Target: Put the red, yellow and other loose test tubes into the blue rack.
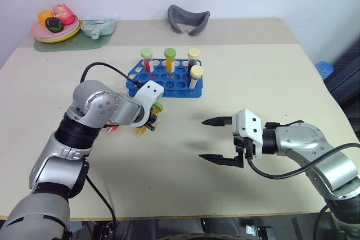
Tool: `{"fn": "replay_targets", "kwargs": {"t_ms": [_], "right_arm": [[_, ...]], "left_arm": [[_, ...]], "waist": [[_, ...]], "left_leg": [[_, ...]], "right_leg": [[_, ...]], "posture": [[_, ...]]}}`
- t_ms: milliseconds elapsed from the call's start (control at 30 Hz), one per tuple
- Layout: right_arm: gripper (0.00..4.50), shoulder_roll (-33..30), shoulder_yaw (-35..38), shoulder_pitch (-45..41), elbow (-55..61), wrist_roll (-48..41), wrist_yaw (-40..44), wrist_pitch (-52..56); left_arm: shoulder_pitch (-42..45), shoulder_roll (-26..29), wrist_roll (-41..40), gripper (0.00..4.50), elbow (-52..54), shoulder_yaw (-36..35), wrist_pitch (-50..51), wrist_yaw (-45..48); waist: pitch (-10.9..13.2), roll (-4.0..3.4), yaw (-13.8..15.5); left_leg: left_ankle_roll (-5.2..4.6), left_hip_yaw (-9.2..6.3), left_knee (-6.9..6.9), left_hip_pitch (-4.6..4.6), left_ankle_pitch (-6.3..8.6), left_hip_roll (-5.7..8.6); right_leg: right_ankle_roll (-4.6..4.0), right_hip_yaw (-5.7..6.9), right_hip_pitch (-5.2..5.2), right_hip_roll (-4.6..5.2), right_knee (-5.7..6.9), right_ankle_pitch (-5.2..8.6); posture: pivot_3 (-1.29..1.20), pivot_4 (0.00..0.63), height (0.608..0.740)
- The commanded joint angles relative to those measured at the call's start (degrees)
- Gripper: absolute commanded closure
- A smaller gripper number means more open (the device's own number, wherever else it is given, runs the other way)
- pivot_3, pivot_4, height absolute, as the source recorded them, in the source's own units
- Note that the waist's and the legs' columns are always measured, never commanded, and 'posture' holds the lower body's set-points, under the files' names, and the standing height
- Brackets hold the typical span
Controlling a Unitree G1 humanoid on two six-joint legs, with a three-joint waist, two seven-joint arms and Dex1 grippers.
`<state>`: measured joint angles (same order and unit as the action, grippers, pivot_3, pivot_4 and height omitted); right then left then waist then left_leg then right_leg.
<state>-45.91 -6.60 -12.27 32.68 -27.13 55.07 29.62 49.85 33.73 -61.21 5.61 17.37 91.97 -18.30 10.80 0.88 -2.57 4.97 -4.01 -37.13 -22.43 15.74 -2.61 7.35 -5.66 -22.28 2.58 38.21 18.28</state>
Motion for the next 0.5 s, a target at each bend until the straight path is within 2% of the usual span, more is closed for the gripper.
{"fn": "replay_targets", "kwargs": {"t_ms": [33,67,167,267,367,500], "right_arm": [[0.00,0.20,0.34,-0.67,2.26,-0.11,-0.20,-0.44],[0.00,0.15,0.48,-0.63,2.35,-0.18,-0.27,-0.36],[0.00,0.38,2.14,-0.47,2.57,-0.80,-1.66,0.19],[0.00,3.63,4.38,-1.87,1.79,-3.22,-6.16,2.75],[0.00,7.68,4.40,-1.48,0.91,-3.01,-10.97,3.97],[0.00,10.85,4.33,-0.79,-0.85,-1.53,-14.42,3.75]], "left_arm": [[0.00,1.71,1.86,3.68,4.39,-3.57,0.53,1.16],[-0.26,1.73,1.92,3.68,5.70,-4.62,0.53,1.92],[-4.62,4.90,4.43,3.68,17.89,-10.57,-10.37,9.21],[-12.30,8.69,17.83,3.68,26.62,-13.34,-30.90,14.19],[-15.75,0.65,25.64,3.68,22.20,-12.28,-47.44,15.49],[-18.47,-6.14,40.21,3.68,13.09,-6.81,-65.37,16.65]], "waist": [[0.01,0.02,-0.01],[0.02,0.03,0.02],[0.04,0.05,-0.02],[0.04,0.05,0.03],[0.04,0.06,0.63],[0.05,0.10,1.75]], "left_leg": [[0.00,0.00,0.01,-0.01,0.00,0.00],[0.01,0.00,0.02,-0.03,-0.01,0.00],[0.09,0.01,0.04,-0.13,-0.05,0.00],[0.37,0.02,0.10,-0.17,-0.20,-0.02],[0.36,0.03,0.07,-0.15,-0.20,-0.01],[0.24,0.09,0.05,-0.16,-0.13,0.04]], "right_leg": [[0.00,0.00,-0.01,0.00,0.00,0.00],[0.00,0.00,-0.04,0.00,0.00,0.00],[0.00,0.00,-0.12,0.01,-0.04,0.00],[0.00,-0.01,-0.17,0.02,-0.11,0.00],[-0.01,0.00,-0.09,0.03,-0.12,0.00],[0.00,-0.01,-0.05,0.08,-0.23,0.00]], "posture": [[0.00,0.150,0.740],[0.00,0.150,0.740],[0.00,0.150,0.740],[0.00,0.150,0.740],[0.00,0.150,0.740],[0.00,0.150,0.740]]}}
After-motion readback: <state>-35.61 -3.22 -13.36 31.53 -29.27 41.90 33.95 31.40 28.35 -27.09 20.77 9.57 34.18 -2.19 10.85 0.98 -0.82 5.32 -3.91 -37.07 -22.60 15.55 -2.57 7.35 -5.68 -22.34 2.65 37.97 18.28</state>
